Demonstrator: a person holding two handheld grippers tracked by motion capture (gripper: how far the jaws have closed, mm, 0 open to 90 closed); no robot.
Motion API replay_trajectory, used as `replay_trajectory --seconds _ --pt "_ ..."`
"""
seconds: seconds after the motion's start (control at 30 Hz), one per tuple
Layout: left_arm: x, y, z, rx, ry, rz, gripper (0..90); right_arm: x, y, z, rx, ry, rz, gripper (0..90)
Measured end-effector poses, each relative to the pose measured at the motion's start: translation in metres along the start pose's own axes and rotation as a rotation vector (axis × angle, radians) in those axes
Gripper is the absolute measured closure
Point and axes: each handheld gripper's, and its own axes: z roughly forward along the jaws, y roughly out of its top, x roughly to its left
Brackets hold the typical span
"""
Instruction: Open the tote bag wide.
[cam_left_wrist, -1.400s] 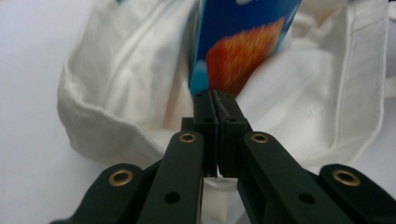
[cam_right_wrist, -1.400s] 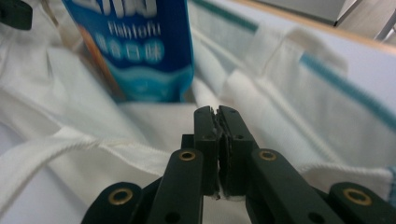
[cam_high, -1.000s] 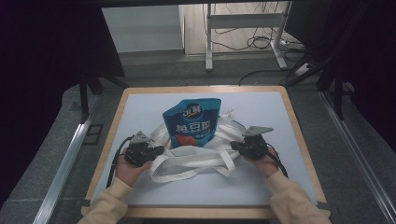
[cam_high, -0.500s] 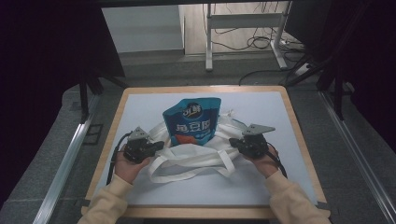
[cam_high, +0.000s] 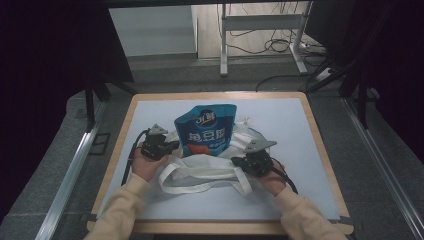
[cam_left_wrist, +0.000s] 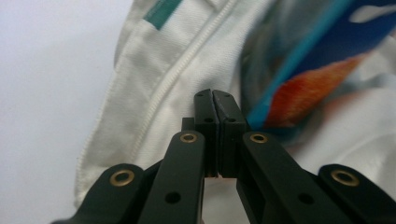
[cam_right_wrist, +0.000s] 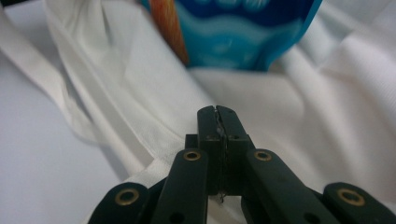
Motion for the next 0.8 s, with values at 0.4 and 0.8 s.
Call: replay_trajectory --seconds 0.4,0.8 --pt "0.008 0.005 0.017 0.023 0.021 -0.033 89.8 0.009 -0.026 0.006 0.067 0.030 -0.006 88.8" --pt "-0.005 0.005 -0.020 -0.066 0.002 0.015 89.0 0.002 -0.005 -0.017 -0.038 -0.006 -0.003 88.7"
